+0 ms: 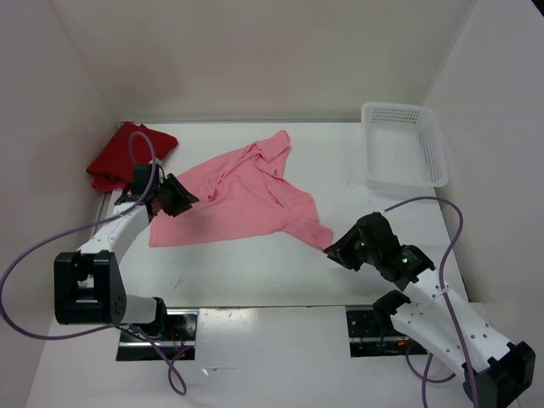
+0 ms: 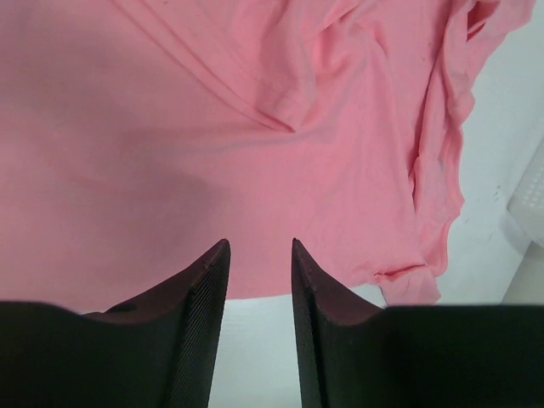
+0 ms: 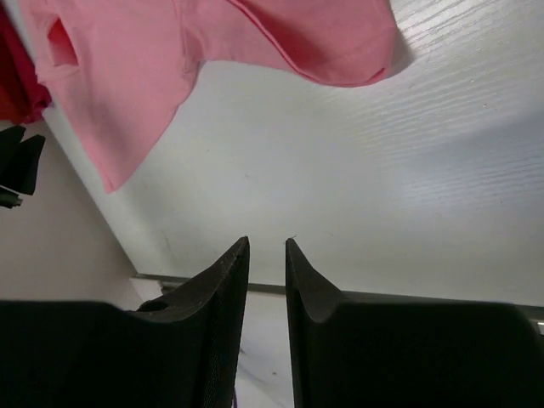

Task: Fold and stack the t-shirts
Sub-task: Flatten out the tshirt

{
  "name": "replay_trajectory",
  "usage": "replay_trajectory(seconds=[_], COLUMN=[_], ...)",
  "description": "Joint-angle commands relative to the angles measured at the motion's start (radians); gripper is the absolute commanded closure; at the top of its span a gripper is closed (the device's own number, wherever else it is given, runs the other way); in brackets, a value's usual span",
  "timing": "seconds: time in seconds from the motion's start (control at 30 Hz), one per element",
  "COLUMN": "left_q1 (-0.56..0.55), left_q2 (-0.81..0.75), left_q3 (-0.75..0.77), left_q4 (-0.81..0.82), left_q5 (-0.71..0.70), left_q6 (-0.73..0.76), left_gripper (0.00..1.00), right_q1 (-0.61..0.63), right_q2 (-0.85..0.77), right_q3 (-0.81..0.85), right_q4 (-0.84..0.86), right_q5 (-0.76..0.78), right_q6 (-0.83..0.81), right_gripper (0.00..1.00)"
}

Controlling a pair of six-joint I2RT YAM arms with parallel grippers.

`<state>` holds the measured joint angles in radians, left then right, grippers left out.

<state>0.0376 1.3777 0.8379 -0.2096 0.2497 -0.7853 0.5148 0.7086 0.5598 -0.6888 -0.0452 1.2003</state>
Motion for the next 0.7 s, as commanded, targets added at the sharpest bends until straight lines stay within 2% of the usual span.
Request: replay_trajectory(seconds=[0.0,0.1,0.2,0.23,0.3,0.37,0.43,0.53,0.6,0.67], left_q1=[0.019,0.063,0.122,0.168,0.179,0.189,0.209,0.252,0.252,0.262], left_q2=[-0.12,-0.161,-0.149,-0.173,-0.219,-0.22,-0.22,-0.255,-0.278,-0.308], left_q3=[-0.005,-0.014,-0.086,-0.114,-0.129,-0.12,-0.149,-0.247,-0.272,-0.284], left_q4=[-0.103,-0.218,-0.307,-0.33,-0.34,-0.379,-0.346,-0.274,-0.263,-0.263], left_q5=[-0.102,-0.153,-0.126,-0.125,-0.147,-0.228,-0.271,-0.253,-0.325,-0.4], left_q6=[0.021,0.012,-0.008,-0.058,-0.104,-0.167,-0.21,-0.308,-0.356,-0.377], left_gripper=[0.58,0.61,0.63,0.63,0.65,0.65,0.58,0.56,0.48,0.48], right_q1=[0.01,0.01,0.019,0.019,0.019,0.019,0.019,0.019,0.019,0.019], right_q2=[-0.066,-0.022,0.054,0.063,0.063,0.063,0.052,0.052,0.043,0.031], right_q3=[-0.034,0.0,0.046,0.057,0.068,0.055,0.055,0.046,0.046,0.046], right_q4=[-0.002,0.063,0.129,0.129,0.14,0.166,0.181,0.181,0.181,0.181], right_q5=[-0.053,-0.053,-0.078,-0.078,-0.102,-0.139,-0.162,-0.171,-0.183,-0.183], right_q6=[0.01,-0.054,-0.139,-0.159,-0.203,-0.212,-0.237,-0.263,-0.272,-0.281], right_gripper=[0.71,0.73,0.84,0.85,0.85,0.85,0.85,0.85,0.84,0.83])
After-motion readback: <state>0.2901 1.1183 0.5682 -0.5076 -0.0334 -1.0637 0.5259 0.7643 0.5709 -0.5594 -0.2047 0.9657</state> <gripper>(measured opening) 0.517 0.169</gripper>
